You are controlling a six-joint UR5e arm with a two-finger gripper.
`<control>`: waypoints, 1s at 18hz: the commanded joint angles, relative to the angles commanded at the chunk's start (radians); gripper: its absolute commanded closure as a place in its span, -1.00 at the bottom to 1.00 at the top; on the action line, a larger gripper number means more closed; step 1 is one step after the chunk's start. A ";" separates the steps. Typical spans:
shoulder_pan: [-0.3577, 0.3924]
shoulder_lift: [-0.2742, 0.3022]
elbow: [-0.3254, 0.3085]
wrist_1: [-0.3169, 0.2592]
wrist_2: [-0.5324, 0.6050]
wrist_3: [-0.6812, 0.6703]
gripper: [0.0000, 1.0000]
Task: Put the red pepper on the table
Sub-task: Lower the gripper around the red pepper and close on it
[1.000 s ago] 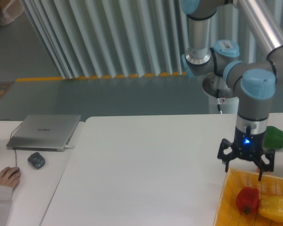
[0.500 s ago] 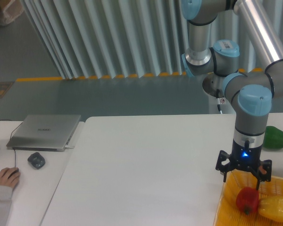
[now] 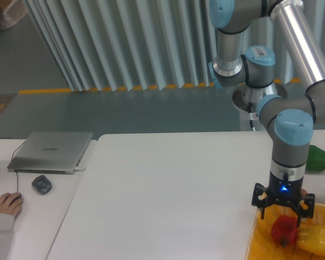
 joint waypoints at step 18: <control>0.000 -0.025 0.005 0.023 0.003 -0.002 -0.86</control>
